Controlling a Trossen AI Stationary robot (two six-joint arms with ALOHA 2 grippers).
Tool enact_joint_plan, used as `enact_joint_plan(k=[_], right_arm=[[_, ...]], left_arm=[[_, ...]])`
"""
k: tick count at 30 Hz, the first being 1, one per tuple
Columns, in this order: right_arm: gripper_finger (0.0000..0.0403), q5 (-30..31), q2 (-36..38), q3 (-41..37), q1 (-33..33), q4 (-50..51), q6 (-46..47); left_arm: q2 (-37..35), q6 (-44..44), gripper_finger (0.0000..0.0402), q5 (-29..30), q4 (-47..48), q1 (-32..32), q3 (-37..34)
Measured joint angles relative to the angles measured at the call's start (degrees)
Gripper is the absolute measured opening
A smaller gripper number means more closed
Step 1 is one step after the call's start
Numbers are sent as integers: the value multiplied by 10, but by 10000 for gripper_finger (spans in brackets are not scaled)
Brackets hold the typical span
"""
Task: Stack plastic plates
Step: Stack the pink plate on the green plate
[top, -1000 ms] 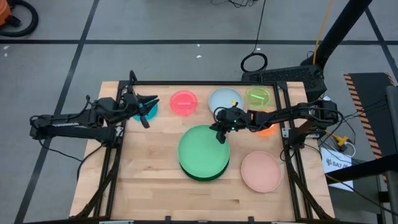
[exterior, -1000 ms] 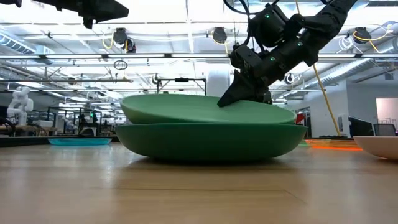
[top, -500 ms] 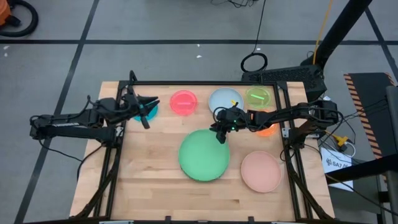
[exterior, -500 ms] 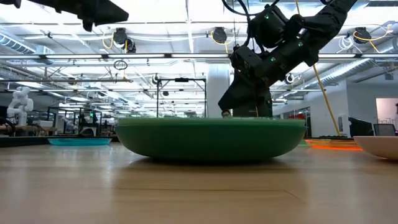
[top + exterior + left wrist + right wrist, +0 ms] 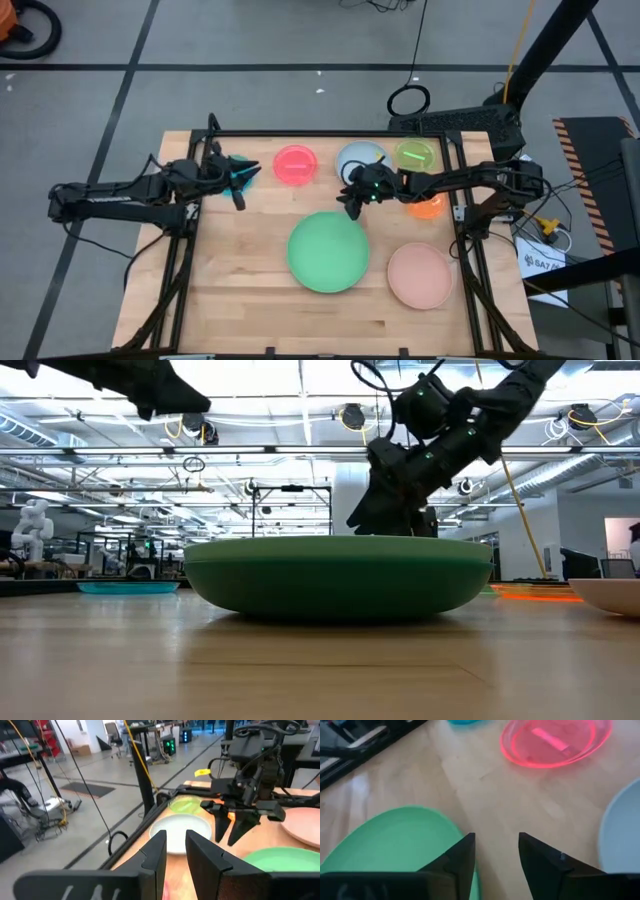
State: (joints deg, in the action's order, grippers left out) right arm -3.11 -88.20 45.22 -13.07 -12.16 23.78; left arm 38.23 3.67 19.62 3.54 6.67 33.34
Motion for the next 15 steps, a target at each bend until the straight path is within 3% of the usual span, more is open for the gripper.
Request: enact_joint_plan(k=[7,11,15], right_arm=[[133,-2,0,123,-4,222,-38],[132,-1,0,228,-3,440,-15],[131,-2,0,298,-8,591,13]], left_arm=[[62,48,81,0,-129,20,1],[89,68,81,0,-130,29,30],[112,90,81,0,-114,37,56]])
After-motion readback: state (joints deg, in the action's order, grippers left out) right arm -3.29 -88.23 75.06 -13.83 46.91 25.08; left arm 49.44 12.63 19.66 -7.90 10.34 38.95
